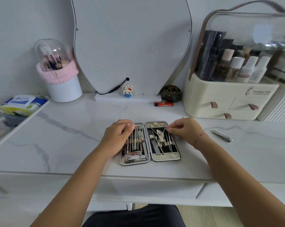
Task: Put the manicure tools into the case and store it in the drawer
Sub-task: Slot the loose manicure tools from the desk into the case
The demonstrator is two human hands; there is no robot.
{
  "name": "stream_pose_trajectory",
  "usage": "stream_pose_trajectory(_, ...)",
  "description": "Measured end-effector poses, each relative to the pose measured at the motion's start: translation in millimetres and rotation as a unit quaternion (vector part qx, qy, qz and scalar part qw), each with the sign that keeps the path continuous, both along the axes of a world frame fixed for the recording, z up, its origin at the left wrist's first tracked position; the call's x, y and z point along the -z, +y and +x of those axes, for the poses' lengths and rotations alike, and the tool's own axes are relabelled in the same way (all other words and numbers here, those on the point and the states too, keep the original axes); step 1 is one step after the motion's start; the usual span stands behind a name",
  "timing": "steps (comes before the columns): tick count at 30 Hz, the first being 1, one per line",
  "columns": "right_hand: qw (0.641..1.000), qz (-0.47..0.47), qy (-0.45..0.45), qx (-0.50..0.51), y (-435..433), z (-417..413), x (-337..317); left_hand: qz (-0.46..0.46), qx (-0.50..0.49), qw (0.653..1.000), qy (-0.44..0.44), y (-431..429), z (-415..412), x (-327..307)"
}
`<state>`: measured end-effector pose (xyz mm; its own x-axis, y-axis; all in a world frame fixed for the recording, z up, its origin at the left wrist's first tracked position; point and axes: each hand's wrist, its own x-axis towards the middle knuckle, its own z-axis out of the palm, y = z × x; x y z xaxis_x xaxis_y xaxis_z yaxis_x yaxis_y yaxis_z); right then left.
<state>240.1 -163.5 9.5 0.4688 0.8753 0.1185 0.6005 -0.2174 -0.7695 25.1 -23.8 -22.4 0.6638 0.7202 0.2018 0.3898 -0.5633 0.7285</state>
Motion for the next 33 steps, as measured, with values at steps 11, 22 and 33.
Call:
stream_pose_trajectory(11,0.972,0.100,0.082,0.195,-15.3,55.5,-10.7,-0.004,-0.002,1.000,-0.002,0.3,-0.2,0.4)
stream_pose_trajectory(22,0.977,-0.122,-0.076,0.158,-4.7,47.3,-6.4,0.000,-0.001,1.000,-0.001,-0.4,-0.2,-0.1)
stream_pose_trajectory(33,0.973,-0.160,-0.119,0.114,-1.0,45.7,-10.5,0.000,0.000,1.000,0.001,0.4,0.0,0.0)
